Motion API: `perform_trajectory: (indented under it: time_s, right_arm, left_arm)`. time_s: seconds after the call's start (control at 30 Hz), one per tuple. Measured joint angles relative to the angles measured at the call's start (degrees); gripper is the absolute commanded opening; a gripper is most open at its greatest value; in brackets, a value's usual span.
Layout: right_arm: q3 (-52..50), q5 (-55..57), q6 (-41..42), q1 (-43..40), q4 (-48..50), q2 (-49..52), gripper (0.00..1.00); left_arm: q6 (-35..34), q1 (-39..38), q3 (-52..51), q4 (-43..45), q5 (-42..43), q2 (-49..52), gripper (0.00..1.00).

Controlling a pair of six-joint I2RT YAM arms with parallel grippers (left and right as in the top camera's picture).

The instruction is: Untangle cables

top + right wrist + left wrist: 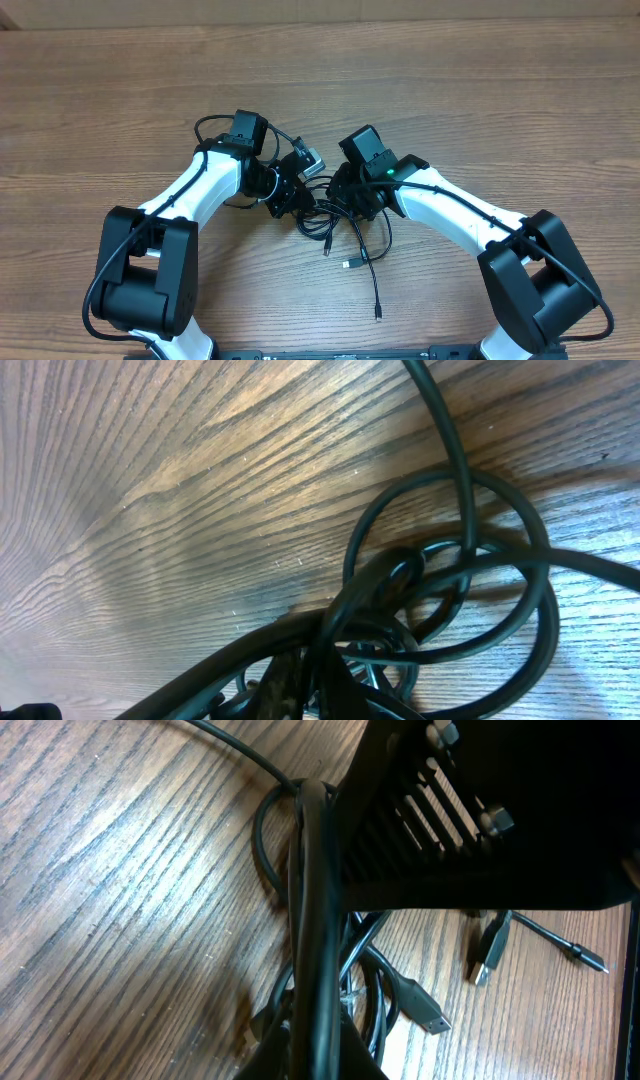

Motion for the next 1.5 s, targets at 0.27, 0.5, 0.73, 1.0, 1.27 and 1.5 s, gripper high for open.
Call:
perform_trajectory:
  time_s: [0.27,0.5,0.73,1.0,1.27,1.5]
  right_arm:
    - [-0.15,-2.60,-5.49,-4.00,-1.75,-0.90,0.04]
    - [-0.28,-4.20,-8.50,-9.79,-2.23,-4.83,0.04]
    - [-0.33,-1.09,-9.86,-11.10,-3.74,-5.03,0.04]
    - [-0.33,10.34,-12.13,-11.58,-4.17,-5.01,0.04]
    - [-0.33,15.13,-16.24,-11.58,-6.93,-5.03,0.17]
    - [-0.37,5.73,-17.29,-11.58,-3.96,-5.01,0.39]
  left_arm:
    - [-1.03,0.00,0.02,0.42,-0.70,0.00,0.04]
    - [-1.03,0.00,0.09,0.57,-0.70,0.00,0.04]
    - [-1.03,0.00,0.09,0.55,-0.70,0.00,0.04]
    - [-1.03,0.00,0.09,0.48,-1.11,0.00,0.04]
    - [-1.03,0.00,0.09,0.48,-1.11,0.00,0.04]
    - [-1.03,0.00,0.09,0.50,-1.11,0.00,0.04]
